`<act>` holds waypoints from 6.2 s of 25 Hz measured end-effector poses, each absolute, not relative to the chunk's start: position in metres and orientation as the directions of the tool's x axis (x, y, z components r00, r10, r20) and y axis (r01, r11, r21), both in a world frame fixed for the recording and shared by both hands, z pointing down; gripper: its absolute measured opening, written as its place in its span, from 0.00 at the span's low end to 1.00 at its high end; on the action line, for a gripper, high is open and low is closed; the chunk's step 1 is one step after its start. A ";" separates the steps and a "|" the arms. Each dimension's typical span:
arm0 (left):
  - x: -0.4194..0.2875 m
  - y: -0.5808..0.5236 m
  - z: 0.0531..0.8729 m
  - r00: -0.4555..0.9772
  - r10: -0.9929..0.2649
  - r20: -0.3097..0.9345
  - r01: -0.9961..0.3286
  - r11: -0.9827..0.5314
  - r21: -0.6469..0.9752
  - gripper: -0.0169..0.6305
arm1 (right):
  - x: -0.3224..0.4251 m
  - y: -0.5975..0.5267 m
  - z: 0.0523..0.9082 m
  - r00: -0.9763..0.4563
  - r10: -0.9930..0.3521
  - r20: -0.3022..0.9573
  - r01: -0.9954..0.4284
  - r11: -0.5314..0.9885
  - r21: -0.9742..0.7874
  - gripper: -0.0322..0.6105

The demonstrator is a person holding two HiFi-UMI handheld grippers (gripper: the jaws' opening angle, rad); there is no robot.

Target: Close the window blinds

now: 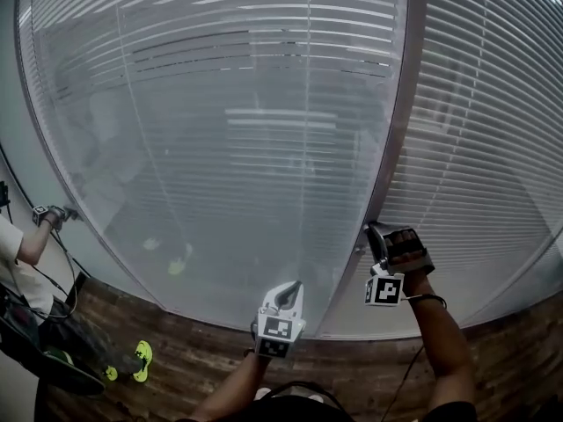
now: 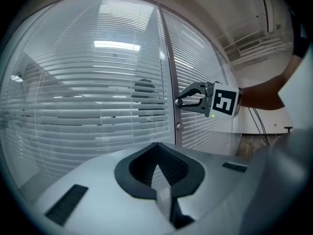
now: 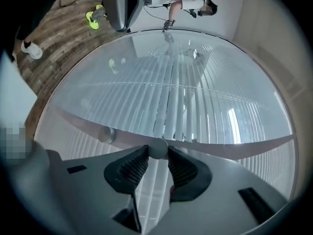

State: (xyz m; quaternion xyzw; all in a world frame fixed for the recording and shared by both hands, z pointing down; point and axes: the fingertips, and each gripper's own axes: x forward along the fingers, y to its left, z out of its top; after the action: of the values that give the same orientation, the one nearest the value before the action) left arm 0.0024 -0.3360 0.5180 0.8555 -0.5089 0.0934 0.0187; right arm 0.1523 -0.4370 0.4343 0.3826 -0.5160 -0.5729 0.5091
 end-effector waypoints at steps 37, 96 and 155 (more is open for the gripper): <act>0.001 -0.337 0.532 0.477 -0.847 0.235 -0.873 -0.487 0.014 0.02 | 0.164 -0.436 0.429 -0.136 -0.991 -0.019 -0.933 0.122 0.338 0.25; 0.025 -0.330 0.524 0.521 -0.825 0.220 -0.845 -0.535 -0.006 0.02 | 0.163 -0.428 0.419 -0.085 -0.996 -0.040 -0.987 0.078 0.142 0.29; -0.051 -0.254 0.501 0.401 -0.908 0.121 -0.916 -0.402 0.020 0.02 | 0.111 -0.229 0.491 -0.247 -0.968 0.036 -0.953 0.249 0.171 0.05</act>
State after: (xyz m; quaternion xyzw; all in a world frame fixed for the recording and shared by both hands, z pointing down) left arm -0.0512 -0.2544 0.5007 0.8359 -0.5454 0.0451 0.0413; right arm 0.1107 -0.2290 0.4906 0.6100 -0.7875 -0.0570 0.0668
